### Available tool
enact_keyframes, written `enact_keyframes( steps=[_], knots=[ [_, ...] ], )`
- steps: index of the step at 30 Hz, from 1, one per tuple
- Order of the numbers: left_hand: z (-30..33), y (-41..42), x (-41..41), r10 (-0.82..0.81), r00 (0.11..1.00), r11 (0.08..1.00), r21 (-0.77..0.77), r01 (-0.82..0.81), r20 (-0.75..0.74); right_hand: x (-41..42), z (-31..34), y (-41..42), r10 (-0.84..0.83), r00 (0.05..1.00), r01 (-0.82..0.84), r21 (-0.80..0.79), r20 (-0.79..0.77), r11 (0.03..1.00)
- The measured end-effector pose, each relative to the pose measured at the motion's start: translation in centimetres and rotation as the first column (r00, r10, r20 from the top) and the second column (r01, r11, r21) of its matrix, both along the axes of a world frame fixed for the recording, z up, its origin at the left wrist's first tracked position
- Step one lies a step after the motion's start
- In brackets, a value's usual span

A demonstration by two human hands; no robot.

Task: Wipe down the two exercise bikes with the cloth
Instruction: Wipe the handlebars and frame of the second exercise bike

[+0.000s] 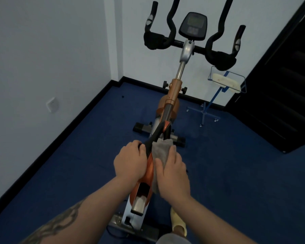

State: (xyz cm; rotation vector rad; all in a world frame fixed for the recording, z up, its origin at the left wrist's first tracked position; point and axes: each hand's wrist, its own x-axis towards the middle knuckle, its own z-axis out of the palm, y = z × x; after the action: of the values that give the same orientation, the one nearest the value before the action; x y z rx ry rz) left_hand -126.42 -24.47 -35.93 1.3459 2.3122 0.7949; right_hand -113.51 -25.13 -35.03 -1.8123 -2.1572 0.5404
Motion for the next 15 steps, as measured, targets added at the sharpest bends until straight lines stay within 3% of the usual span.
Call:
enact_keyframes(
  steps=[2,6,8,13,15],
  knots=[
    [0.0,0.1,0.1,0.004,1.0,1.0,-0.006,-0.004,0.0,-0.1,0.3,1.8,0.024,0.998,-0.021,-0.052,0.057,0.998],
    [-0.1,0.1,0.1,0.016,1.0,1.0,0.003,-0.016,-0.01,-2.0,1.0,6.1,-0.086,0.995,0.098,-0.243,0.058,0.965],
    [-0.2,0.1,0.1,0.015,1.0,1.0,0.007,-0.015,-0.014,-2.1,0.9,6.0,-0.124,0.992,0.127,-0.228,0.024,0.965],
    [-0.2,0.0,0.0,0.009,1.0,1.0,0.01,-0.009,0.0,-0.3,0.0,1.3,-0.009,1.0,0.009,-0.041,-0.01,0.999],
    [-0.2,0.2,0.0,0.011,1.0,1.0,0.004,-0.011,-0.009,-0.5,-0.1,2.4,-0.027,1.0,0.027,-0.057,0.005,0.998]
  ],
)
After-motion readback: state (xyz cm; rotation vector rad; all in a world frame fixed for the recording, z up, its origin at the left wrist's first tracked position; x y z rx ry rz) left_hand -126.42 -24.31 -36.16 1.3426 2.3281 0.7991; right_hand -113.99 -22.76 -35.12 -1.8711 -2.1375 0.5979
